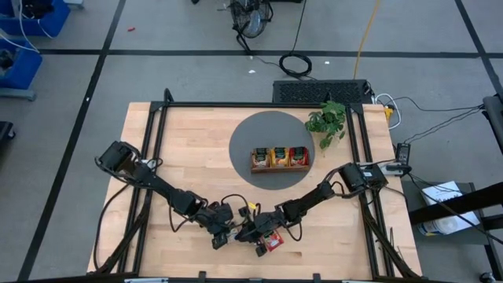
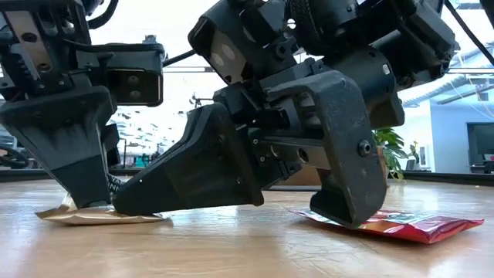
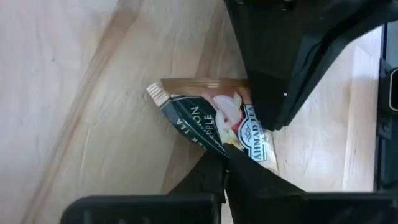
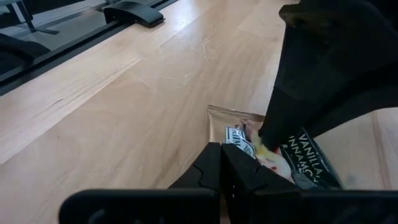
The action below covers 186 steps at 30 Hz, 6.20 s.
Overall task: Pick & Place Tea
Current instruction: Put the brown tea packet into the left section of the wooden organizer
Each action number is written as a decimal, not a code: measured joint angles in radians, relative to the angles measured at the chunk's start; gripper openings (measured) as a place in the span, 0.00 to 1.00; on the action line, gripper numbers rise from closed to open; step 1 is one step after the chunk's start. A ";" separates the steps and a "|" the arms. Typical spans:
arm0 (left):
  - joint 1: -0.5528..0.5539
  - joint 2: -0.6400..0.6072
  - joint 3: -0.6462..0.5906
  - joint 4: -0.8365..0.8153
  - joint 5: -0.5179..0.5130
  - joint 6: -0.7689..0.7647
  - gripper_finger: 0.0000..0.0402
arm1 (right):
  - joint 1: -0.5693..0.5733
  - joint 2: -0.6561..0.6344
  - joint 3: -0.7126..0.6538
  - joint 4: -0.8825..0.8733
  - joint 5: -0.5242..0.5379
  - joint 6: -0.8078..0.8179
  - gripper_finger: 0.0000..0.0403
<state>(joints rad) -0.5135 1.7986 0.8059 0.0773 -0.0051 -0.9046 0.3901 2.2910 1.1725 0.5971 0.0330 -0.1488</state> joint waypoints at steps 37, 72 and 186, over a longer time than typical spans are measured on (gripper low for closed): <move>-0.170 -0.076 0.259 -0.313 -0.578 0.634 0.03 | 0.114 -0.511 -0.532 0.512 0.254 0.076 0.00; -0.144 -0.031 0.259 -0.202 -0.599 0.815 0.03 | 0.085 -0.512 -0.570 0.520 0.253 0.407 0.06; -0.114 -0.048 0.260 -0.259 -0.599 0.688 0.60 | -0.116 -0.607 -0.497 0.324 0.227 0.168 0.00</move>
<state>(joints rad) -0.6277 1.7508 1.0657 -0.1818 -0.6037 -0.2169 0.2743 1.6844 0.6754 0.9211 0.2600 0.0196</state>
